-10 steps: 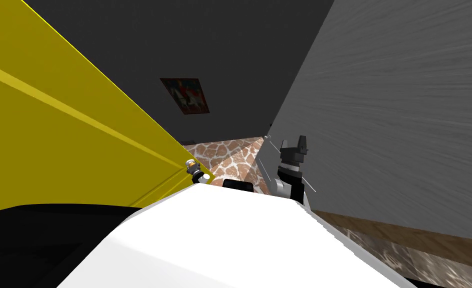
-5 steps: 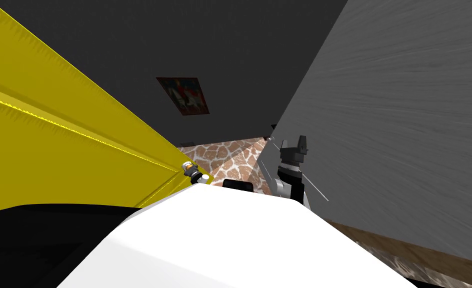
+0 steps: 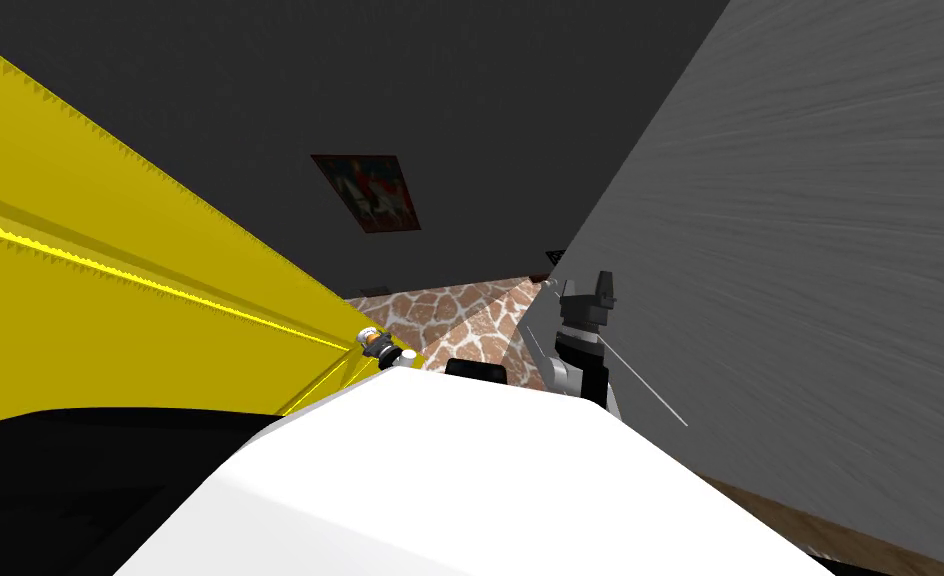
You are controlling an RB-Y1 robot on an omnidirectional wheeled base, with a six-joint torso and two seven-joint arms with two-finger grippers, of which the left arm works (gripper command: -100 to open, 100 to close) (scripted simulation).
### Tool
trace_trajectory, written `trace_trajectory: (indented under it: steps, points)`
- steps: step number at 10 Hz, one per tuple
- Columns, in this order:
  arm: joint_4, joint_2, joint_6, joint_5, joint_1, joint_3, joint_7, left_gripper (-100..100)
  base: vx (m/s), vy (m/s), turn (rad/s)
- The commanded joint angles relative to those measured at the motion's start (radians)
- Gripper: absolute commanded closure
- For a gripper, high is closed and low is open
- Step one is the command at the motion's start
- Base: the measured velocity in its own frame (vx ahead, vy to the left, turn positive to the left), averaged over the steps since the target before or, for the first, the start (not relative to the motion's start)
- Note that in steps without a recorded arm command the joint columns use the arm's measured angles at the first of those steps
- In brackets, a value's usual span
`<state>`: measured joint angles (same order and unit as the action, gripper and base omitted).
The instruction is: Push the door open
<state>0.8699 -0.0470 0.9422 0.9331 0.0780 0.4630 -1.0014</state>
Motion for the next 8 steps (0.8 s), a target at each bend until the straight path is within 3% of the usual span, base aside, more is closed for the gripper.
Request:
trace_trajectory:
  steps: [1, 6, 7, 8]
  points:
    - [0.028, 0.004, 0.004, 0.009, 0.016, 0.023, 0.016, 100, 0.09, 0.069, 0.001]
    - [0.04, 0.042, 0.023, 0.034, 0.021, 0.093, 0.046, 100, 0.146, 0.1, 0.007]
    - [0.028, 0.037, 0.019, 0.031, 0.017, 0.083, 0.039, 100, 0.072, 0.045, 0.022]
    - [0.027, 0.016, 0.026, 0.047, 0.021, 0.104, 0.044, 100, 0.089, 0.102, 0.037]
